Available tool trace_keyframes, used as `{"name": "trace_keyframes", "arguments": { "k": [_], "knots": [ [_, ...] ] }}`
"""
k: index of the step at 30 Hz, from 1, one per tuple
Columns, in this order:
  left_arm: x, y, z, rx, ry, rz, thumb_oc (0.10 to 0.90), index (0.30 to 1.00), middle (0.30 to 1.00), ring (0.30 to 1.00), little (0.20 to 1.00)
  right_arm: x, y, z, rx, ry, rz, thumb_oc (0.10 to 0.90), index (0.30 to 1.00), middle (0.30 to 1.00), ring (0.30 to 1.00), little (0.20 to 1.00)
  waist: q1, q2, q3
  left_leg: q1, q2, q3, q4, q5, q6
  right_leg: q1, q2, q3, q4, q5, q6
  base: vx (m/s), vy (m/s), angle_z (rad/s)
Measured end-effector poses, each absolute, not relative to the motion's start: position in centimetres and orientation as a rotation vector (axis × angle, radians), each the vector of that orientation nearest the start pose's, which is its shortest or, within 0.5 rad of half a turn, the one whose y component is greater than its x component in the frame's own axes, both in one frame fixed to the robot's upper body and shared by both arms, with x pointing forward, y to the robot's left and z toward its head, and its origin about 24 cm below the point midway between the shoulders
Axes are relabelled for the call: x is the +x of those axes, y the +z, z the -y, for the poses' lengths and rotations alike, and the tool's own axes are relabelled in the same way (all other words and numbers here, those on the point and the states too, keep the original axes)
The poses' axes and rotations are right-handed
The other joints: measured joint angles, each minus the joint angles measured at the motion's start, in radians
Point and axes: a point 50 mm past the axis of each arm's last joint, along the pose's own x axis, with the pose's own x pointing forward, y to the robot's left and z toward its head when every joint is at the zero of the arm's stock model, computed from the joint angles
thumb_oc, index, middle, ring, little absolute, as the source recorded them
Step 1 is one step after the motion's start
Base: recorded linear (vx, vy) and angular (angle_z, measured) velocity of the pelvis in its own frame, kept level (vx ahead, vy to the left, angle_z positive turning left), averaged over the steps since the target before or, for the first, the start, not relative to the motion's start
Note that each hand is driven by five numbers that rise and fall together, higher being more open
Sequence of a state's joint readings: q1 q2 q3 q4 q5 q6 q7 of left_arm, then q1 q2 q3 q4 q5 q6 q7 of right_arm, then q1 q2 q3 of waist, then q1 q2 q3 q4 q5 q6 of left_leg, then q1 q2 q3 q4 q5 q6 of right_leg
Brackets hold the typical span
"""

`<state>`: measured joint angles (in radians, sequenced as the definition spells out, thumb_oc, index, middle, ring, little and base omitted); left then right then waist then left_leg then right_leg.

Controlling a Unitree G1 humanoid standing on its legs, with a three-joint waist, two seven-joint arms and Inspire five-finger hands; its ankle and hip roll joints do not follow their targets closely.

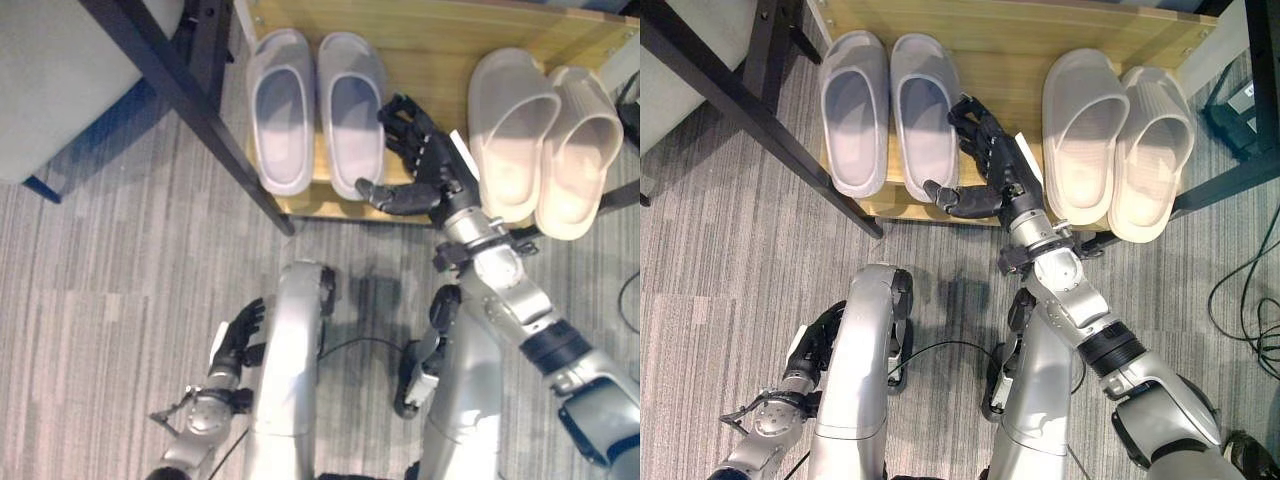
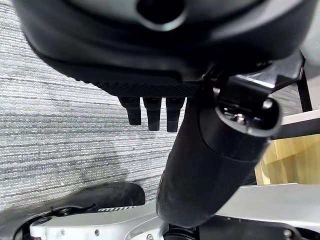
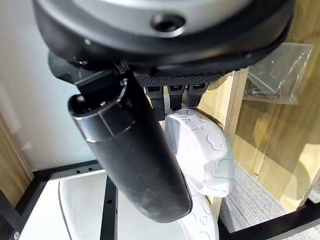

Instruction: Arrange the slippers neatly on the shoe rack.

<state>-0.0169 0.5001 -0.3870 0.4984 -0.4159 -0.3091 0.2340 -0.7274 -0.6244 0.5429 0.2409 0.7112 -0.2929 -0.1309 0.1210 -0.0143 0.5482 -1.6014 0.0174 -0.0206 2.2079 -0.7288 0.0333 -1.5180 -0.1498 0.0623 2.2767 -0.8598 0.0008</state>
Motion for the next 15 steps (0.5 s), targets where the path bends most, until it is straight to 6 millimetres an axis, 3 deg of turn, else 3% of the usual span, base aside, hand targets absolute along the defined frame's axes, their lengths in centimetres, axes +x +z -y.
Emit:
{"name": "trace_keyframes", "arguments": {
  "k": [15],
  "knots": [
    [22.38,-3.63,-22.65,0.197,0.083,-0.265,0.8,0.9,0.9,0.9,0.9,33.49,18.88,12.95,0.01,0.418,0.445,0.8,0.9,0.9,0.9,0.9,-0.005,0.0,0.0,0.0,0.001,0.001,-0.005,0.001,-0.008,-0.007,0.001,0.001,0.0,-0.001,-0.002,0.0,0.0,0.0]
  ]
}}
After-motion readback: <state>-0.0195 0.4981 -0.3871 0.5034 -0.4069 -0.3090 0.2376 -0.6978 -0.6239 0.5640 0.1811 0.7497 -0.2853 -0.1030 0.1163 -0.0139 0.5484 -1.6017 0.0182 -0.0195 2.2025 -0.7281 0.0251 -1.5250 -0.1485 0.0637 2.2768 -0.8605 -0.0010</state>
